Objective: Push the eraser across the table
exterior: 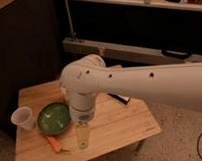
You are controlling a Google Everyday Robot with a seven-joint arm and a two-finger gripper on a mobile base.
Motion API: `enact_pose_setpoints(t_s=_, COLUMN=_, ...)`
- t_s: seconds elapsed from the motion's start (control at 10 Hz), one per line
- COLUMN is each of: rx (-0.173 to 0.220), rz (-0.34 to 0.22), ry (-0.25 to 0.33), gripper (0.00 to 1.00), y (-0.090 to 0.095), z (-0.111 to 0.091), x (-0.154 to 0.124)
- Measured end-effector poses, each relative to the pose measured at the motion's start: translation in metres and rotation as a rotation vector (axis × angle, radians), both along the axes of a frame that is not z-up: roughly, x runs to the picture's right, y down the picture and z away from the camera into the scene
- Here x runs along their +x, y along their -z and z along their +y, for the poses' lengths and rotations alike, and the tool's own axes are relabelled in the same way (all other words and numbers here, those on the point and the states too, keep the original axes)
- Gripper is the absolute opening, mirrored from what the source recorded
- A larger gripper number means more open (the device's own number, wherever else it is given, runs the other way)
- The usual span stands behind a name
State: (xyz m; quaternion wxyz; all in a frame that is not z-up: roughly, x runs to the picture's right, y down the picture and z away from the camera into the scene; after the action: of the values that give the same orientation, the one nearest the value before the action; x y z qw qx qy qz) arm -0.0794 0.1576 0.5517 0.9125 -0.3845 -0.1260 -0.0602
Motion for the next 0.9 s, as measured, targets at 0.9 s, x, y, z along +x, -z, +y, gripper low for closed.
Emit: enact_pose_setpoints(t_s=0.9, rx=0.126, rz=0.186, ry=-0.084, gripper=0.64, y=-0.193, z=-0.097, x=0.123)
